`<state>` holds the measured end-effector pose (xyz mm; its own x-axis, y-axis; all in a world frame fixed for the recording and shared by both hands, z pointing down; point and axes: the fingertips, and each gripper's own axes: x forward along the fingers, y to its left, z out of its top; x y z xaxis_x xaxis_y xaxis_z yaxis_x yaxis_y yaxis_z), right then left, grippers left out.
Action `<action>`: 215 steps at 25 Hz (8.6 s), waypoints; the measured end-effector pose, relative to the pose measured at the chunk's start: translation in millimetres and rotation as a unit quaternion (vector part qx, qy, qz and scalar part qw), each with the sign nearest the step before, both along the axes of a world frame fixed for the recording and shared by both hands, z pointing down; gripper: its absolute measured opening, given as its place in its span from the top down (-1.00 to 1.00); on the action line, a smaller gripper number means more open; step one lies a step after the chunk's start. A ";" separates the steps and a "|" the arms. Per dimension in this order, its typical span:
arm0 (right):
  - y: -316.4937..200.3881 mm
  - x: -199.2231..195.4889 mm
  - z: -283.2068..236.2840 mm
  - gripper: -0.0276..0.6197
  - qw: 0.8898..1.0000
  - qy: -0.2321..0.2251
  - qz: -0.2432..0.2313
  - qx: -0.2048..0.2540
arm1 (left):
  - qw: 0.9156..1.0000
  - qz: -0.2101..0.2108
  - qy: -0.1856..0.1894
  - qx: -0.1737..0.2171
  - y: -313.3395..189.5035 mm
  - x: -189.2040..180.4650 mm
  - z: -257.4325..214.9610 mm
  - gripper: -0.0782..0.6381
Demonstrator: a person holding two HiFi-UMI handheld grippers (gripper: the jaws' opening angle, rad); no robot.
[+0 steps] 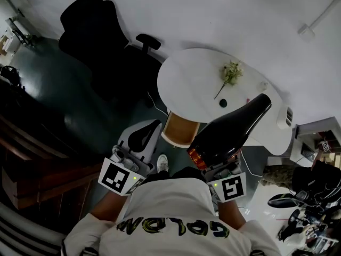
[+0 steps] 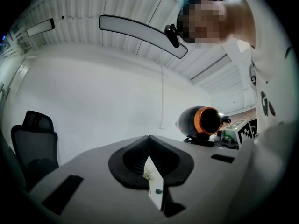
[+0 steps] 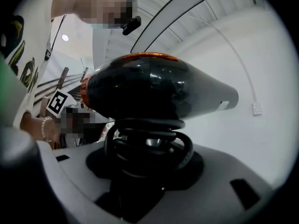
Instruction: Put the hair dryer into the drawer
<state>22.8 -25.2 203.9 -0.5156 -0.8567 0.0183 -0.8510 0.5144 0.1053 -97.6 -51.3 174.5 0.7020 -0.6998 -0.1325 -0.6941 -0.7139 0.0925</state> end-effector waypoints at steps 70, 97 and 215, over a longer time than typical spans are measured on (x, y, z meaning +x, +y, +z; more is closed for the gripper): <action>56.7 -0.2 433.8 0.16 0.721 0.089 -0.423 -0.542 | 0.949 0.121 -0.115 -0.266 -18.4 60.6 408.3 0.75; -35.1 11.3 555.7 0.16 0.723 0.320 -0.278 -0.546 | 0.926 0.138 -0.218 -0.274 -57.9 51.6 494.0 0.75; 11.6 56.3 -47.3 0.88 1.000 -0.007 0.000 -0.027 | 1.000 0.023 -0.014 -0.013 29.1 88.0 -14.9 0.75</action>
<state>79.1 -13.6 156.6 -0.5153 -0.8551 0.0574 -0.8527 0.5182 0.0664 -9.6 -22.1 159.5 0.7363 -0.6700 -0.0946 -0.6635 -0.7424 0.0929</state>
